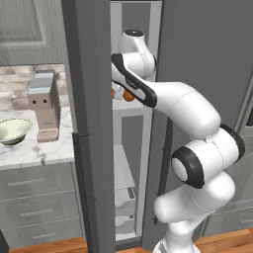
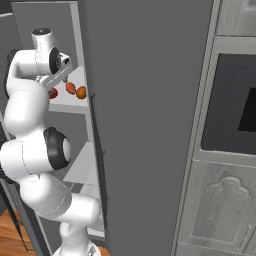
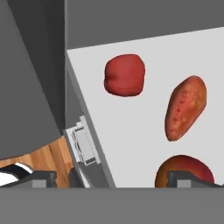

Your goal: Take the sweet potato, bell pepper, and mango from the freezer and place them in the bowl on the counter.

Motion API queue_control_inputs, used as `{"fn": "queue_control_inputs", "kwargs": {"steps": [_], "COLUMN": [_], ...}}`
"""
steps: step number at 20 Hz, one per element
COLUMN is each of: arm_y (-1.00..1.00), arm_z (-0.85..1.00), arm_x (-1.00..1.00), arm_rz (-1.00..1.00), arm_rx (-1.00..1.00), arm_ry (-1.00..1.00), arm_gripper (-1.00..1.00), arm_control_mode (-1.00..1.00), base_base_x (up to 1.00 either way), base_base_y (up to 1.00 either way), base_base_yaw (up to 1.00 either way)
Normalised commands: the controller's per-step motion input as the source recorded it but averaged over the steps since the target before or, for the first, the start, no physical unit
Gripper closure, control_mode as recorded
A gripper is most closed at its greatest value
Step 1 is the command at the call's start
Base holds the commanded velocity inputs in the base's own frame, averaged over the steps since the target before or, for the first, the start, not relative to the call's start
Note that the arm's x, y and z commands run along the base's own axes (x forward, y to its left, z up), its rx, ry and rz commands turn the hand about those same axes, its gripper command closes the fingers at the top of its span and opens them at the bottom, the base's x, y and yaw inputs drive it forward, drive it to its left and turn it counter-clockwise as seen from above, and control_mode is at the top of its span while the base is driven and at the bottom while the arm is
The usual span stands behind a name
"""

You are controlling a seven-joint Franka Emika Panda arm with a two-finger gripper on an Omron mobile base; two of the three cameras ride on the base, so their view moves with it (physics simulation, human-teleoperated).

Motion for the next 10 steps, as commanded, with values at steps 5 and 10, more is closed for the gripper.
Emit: {"fn": "queue_control_inputs", "kwargs": {"steps": [5,10], "arm_y": [0.06,0.07], "arm_z": [-0.09,-0.19], "arm_x": [0.46,0.45], "arm_rz": [0.00,0.00], "arm_rx": [0.00,0.00], "arm_ry": [0.01,0.02], "arm_gripper": [-1.00,-1.00], "arm_control_mode": [-1.00,-1.00], "base_base_x": [0.00,0.00], "base_base_y": [0.00,0.00], "base_base_yaw": [0.00,0.00]}}
